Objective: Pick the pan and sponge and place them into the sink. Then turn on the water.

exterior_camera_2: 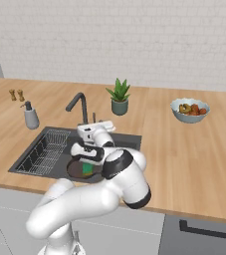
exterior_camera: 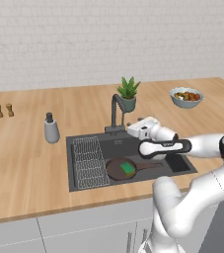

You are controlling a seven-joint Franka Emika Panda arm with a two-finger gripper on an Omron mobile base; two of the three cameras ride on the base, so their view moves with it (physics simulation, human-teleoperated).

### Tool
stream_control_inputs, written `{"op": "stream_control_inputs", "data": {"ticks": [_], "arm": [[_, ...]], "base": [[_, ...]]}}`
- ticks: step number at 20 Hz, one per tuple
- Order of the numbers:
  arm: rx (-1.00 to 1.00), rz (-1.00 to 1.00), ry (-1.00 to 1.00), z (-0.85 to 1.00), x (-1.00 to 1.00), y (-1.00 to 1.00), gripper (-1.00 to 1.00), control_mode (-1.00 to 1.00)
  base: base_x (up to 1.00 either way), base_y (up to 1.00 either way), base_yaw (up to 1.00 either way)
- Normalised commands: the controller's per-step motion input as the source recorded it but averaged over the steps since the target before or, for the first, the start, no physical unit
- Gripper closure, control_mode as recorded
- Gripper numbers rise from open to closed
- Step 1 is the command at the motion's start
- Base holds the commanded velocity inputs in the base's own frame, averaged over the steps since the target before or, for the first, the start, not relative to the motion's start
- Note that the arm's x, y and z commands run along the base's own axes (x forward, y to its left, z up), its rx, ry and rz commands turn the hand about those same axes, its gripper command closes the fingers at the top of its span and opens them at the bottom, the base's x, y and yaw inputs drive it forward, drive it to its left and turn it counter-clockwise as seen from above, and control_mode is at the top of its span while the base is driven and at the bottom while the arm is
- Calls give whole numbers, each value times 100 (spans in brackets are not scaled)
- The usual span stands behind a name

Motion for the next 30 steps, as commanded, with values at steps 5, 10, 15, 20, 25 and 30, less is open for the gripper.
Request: {"op": "stream_control_inputs", "data": {"ticks": [5,10,15,20,25,30], "arm": [[0,0,1,-11,14,2,-100,-100],[0,-2,0,-5,4,16,-100,-100],[0,-4,0,-9,12,14,-100,-100],[0,-5,0,-10,17,16,-100,-100],[0,-5,0,-10,12,15,-100,-100],[0,-5,0,-16,6,6,-100,-100]], "base": [[0,0,0],[0,0,0],[0,0,0],[0,0,0],[0,0,0],[0,0,0]]}}
